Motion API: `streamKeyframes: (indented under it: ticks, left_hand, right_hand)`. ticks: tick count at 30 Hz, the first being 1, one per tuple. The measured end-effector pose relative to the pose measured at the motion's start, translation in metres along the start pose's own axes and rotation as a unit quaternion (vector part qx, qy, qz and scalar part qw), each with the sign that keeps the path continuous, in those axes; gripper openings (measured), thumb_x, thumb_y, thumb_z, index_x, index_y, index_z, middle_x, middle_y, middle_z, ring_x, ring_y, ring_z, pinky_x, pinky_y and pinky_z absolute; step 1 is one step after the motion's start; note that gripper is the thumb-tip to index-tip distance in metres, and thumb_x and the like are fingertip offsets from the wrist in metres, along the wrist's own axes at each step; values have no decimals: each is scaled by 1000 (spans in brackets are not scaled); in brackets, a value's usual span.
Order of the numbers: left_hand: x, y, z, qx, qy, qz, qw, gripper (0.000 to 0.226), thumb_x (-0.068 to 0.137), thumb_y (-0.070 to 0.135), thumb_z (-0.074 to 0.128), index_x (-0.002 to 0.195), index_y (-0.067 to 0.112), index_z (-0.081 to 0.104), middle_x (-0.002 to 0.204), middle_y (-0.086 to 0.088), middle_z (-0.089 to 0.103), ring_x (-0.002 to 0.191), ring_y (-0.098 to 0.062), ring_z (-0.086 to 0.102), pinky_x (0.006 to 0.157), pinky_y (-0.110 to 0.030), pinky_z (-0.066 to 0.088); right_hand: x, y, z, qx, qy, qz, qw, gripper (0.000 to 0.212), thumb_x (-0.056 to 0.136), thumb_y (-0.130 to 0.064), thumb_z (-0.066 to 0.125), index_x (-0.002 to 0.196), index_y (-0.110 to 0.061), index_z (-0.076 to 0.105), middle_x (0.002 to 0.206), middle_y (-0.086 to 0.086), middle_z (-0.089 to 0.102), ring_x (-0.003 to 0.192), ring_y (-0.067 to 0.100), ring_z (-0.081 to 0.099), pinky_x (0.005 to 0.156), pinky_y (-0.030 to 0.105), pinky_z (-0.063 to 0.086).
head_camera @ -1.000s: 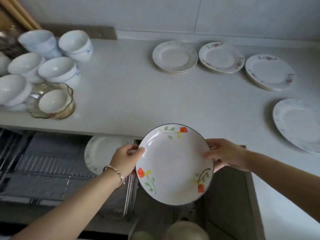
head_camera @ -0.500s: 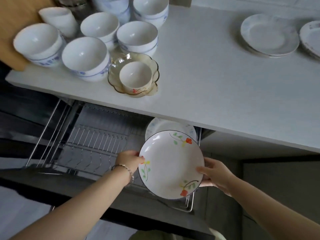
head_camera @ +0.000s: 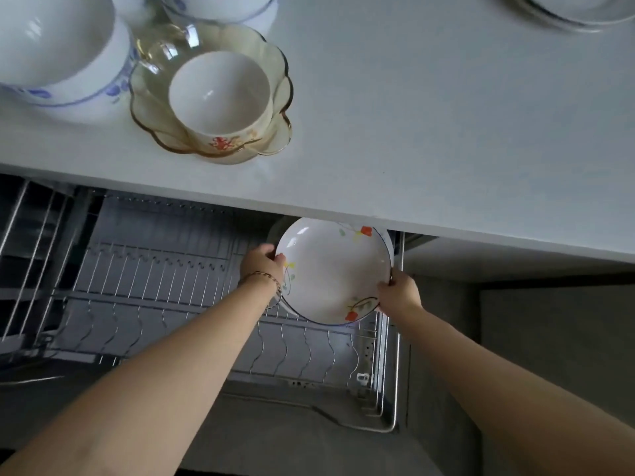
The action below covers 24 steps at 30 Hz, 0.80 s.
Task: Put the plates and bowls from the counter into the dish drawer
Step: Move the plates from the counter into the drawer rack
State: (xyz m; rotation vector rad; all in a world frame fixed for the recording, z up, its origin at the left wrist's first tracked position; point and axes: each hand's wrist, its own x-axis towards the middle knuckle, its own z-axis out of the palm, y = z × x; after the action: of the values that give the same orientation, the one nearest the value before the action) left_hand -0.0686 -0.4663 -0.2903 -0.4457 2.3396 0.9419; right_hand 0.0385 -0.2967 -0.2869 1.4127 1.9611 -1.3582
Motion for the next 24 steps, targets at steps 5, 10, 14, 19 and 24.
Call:
streamKeyframes:
  ticks: [5, 10, 14, 19, 24]
  left_hand:
    - [21, 4, 9, 21, -16, 19, 999, 35, 91, 15, 52, 125, 7, 57, 125, -14, 62, 114, -31, 58, 98, -38, 48]
    - [22, 0, 8, 52, -50, 54, 996, 30, 96, 19, 44, 119, 5, 58, 116, -15, 65, 95, -27, 60, 82, -34, 50]
    - [9, -7, 6, 45, -72, 66, 994, 31, 89, 4, 46, 119, 7, 56, 114, -9, 65, 97, -26, 60, 80, -30, 49]
    - [-32, -4, -3, 125, -21, 76, 989, 26, 87, 2, 50, 111, 6, 60, 116, -10, 58, 97, -29, 62, 84, -32, 53]
    - [-101, 55, 3, 192, -167, 154, 955, 25, 93, 10, 42, 106, 12, 64, 106, 0, 61, 83, -12, 58, 70, -18, 44]
  right_hand:
    - [16, -3, 6, -1, 44, -19, 999, 49, 84, 5, 32, 122, -13, 59, 84, 9, 63, 72, 26, 53, 51, 21, 37]
    - [15, 3, 9, 9, 70, -45, 996, 44, 88, 2, 35, 123, -10, 58, 89, 10, 61, 75, 24, 51, 59, 22, 37]
    - [1, 13, 8, 46, 26, -54, 997, 45, 89, 0, 41, 131, -13, 49, 121, 6, 63, 88, 16, 56, 64, 21, 43]
    - [-12, 16, -17, -62, -60, -39, 996, 44, 90, -8, 44, 134, -12, 49, 128, 6, 60, 96, 20, 60, 66, 21, 45]
    - [-42, 9, -92, -133, -125, -20, 983, 34, 90, -11, 50, 122, -4, 59, 98, 5, 60, 87, 16, 55, 79, 26, 47]
